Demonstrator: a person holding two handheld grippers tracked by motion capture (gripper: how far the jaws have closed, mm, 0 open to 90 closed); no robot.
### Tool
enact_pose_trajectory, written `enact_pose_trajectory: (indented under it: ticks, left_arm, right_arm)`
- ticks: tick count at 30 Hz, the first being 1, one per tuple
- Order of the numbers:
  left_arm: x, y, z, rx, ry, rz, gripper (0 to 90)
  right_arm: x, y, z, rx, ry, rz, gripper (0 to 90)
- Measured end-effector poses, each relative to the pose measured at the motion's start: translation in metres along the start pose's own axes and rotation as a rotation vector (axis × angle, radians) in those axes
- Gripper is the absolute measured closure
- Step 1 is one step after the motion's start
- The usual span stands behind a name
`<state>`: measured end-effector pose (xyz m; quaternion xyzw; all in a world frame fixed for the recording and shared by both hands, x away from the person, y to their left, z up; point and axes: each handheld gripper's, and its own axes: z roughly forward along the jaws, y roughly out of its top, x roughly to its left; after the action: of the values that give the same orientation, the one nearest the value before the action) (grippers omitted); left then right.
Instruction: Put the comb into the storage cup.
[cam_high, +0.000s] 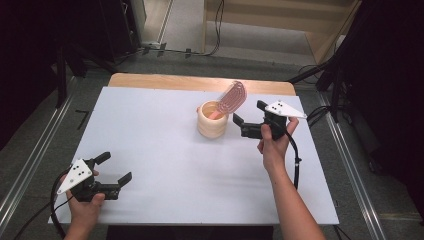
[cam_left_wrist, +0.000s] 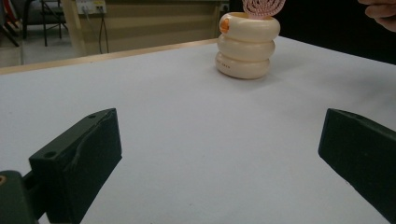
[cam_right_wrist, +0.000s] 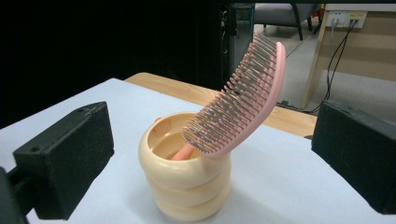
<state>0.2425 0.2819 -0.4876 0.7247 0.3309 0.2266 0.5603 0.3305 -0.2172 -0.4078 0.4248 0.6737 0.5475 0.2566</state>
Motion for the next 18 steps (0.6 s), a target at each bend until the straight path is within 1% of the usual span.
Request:
enact_pose_trajectory:
  ticks: [12,14,18]
  left_arm:
    - [0.000,0.000,0.000,0.000,0.002,-0.001,0.0]
    - [0.000,0.000,0.000,0.000,0.003,-0.002,0.0]
    - [0.000,0.000,0.000,0.000,0.004,-0.001,0.0]
  right_arm:
    - [-0.005,-0.011,-0.024,-0.012,-0.008,-0.008,0.0]
    - [-0.005,-0.013,-0.028,-0.008,-0.008,0.000,0.0]
    - [-0.006,-0.017,-0.033,-0.007,-0.012,-0.002,0.0]
